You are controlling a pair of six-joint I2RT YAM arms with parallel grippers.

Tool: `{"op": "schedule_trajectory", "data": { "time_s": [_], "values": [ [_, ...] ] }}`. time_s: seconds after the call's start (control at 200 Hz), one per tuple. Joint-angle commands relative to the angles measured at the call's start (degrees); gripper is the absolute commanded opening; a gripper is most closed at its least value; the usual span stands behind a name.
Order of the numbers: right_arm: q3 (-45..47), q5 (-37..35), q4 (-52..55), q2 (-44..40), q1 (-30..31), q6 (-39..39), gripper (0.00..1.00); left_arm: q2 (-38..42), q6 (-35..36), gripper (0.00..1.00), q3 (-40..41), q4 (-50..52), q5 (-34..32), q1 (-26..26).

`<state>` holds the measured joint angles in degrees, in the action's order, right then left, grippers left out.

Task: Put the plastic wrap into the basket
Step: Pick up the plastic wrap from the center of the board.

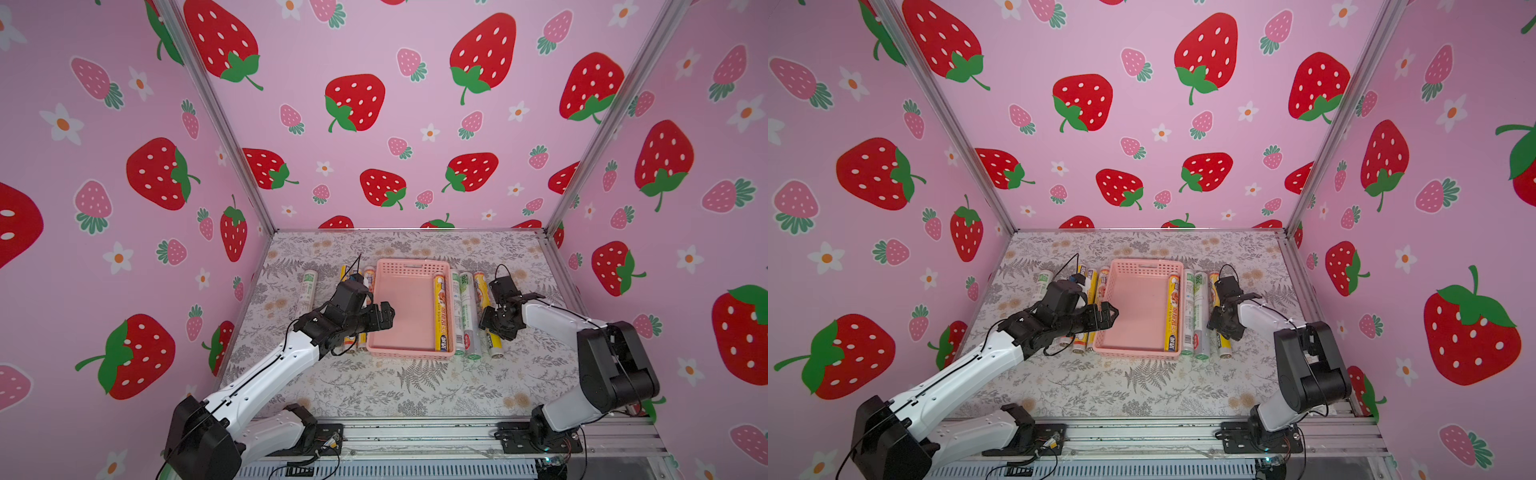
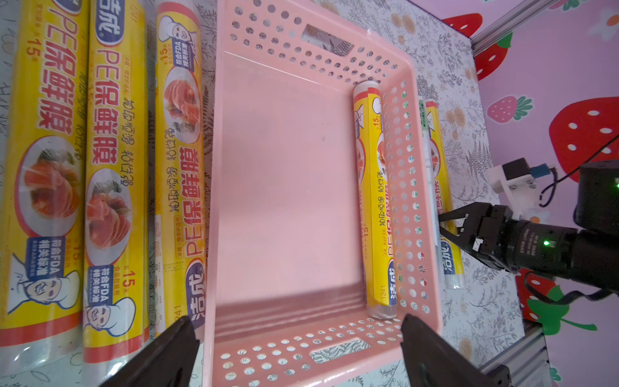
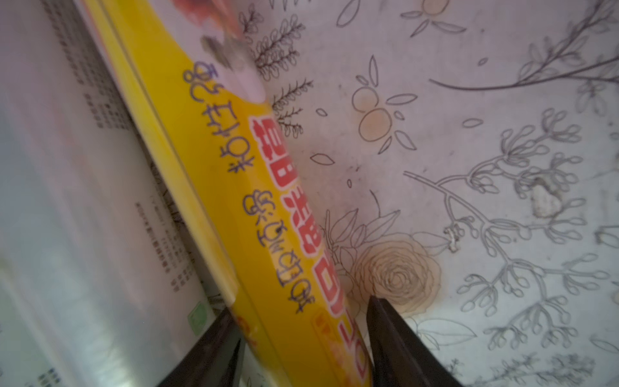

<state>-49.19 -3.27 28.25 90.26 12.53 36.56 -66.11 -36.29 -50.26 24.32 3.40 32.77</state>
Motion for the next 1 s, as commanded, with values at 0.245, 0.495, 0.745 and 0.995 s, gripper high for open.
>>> {"op": "schedule_trajectory", "data": {
  "time_s": [0.245, 0.495, 0.745, 0.995],
  "values": [
    [1.5, -0.9, -1.3, 0.5, -0.9, -0.9, 0.50, -1.2, -0.6, 1.00, -1.6, -0.1, -1.8, 1.1],
    [1.2, -2.5, 1.3, -5.7, -0.9, -1.9, 0.33, 1.7, 1.4, 1.00, -3.7, 0.0, -3.6, 1.6],
    [-7.4, -2.9, 13.3, -16.5, -0.4, -2.7, 0.29, 1.0, 4.9, 1.00, -12.1, 6.3, -4.0, 1.3],
    [-21.9, -3.1, 21.7, -16.9, 12.5, 1.2, 0.28, 2.6, 3.2, 1.00, -10.6, 7.3, -0.1, 1.3]
  ]
}}
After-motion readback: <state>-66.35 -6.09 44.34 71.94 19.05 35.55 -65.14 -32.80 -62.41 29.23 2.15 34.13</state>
